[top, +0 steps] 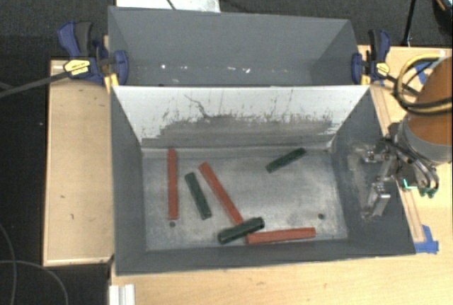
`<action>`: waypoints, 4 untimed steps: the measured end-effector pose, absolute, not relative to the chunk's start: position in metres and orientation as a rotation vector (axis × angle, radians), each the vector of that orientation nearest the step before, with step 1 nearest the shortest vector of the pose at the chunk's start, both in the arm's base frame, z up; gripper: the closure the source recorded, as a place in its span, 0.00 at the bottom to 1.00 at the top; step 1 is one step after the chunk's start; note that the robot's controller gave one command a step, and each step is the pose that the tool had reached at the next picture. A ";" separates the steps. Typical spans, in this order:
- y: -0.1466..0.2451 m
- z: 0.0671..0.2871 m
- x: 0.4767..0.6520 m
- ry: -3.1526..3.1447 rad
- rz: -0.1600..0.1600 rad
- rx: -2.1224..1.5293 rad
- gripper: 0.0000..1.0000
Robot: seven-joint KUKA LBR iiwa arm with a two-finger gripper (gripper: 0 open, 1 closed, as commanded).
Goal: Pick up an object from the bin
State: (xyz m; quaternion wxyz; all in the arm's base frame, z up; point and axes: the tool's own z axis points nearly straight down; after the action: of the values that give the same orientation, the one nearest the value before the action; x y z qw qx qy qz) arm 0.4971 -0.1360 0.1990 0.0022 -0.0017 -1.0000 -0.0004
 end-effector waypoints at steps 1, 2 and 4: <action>-0.059 0.106 0.510 -3.122 -0.006 0.325 0.00; 0.008 0.070 0.484 -3.139 -0.003 0.269 0.00; 0.048 0.071 0.496 -3.148 -0.001 -0.043 0.00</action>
Offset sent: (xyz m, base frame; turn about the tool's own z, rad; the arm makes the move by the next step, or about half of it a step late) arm 0.0129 0.0737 -0.0905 -0.2110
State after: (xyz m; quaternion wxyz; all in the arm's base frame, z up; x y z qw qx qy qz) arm 0.4956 0.0483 0.0709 -0.0032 -0.0138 -0.9999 -0.0003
